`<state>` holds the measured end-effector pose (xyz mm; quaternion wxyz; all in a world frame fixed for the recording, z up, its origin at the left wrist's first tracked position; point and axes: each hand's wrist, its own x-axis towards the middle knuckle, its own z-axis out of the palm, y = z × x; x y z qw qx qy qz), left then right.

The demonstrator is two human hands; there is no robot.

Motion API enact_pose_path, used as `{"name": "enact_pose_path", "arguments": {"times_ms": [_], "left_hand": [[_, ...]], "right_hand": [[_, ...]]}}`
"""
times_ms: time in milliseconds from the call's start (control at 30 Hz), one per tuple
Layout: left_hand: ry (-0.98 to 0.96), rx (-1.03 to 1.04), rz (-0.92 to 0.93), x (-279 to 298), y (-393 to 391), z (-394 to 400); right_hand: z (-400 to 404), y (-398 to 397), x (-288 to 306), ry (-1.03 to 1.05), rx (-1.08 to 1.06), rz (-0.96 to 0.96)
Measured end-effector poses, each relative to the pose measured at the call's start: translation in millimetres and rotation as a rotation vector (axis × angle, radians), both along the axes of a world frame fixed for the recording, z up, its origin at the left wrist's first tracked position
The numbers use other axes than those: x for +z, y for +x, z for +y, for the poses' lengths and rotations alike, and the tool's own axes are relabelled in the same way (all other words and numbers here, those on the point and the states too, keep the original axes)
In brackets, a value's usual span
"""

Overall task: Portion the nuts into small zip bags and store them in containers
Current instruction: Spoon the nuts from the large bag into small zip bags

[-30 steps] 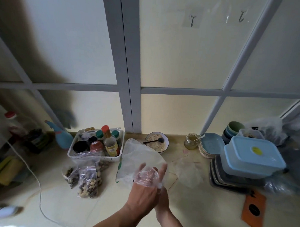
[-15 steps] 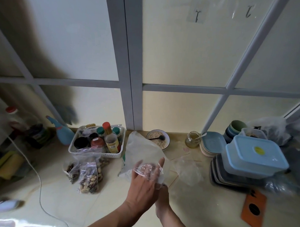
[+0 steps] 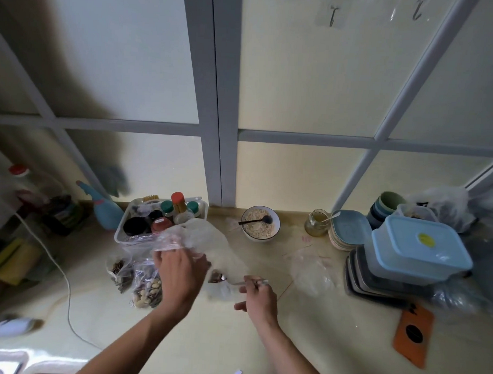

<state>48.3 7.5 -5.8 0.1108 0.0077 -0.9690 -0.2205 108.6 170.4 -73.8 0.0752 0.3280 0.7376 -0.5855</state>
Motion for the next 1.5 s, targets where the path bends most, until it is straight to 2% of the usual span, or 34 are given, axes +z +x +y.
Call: {"name": "enact_pose_path", "arguments": {"times_ms": [133, 233, 333, 467, 533, 700, 800, 900, 1067, 1233, 1333, 1500], "left_hand": [[0.003, 0.044, -0.054, -23.3, -6.4, -26.1], [0.047, -0.005, -0.265, -42.0, -3.2, -35.4], [-0.099, -0.137, -0.286, -65.8, 8.3, -40.1], [-0.159, -0.178, -0.264, -85.8, 16.0, -47.2], [-0.140, -0.143, -0.254, -92.7, 15.2, -50.4], [-0.013, -0.109, -0.412, -93.6, 12.7, -51.9], [0.002, -0.205, -0.375, -108.3, 12.7, -58.3], [0.109, -0.277, -0.304, -115.7, 11.1, -65.2], [0.129, -0.225, -0.363, -110.1, 10.7, -63.4], [0.194, -0.148, -0.356, -107.9, 6.1, -65.2], [0.133, -0.116, -0.375, -106.1, 4.4, -67.3], [0.082, -0.209, -0.423, -108.6, 4.0, -65.5]], "right_hand": [[-8.5, -3.0, 13.3, 0.080, 0.079, -0.017], [-11.3, -4.4, 17.9, 0.081, 0.064, -0.024], [-10.5, -3.0, 18.4, 0.053, 0.040, -0.014], [-6.7, -0.4, 15.6, 0.008, 0.001, 0.016], [-5.9, -0.3, 20.5, 0.023, -0.032, 0.035], [-9.2, -1.7, 45.0, 0.089, -0.120, 0.149], [-13.5, -3.8, 58.1, 0.086, -0.164, 0.232], [-18.8, -5.7, 65.9, 0.110, -0.189, 0.305], [-30.6, -7.5, 61.0, 0.281, -0.187, 0.412], [-30.2, -7.0, 61.2, 0.250, -0.266, 0.376], [-25.1, -6.3, 65.5, 0.203, -0.341, 0.342], [-29.8, -5.8, 72.9, 0.157, -0.340, 0.349]]}}
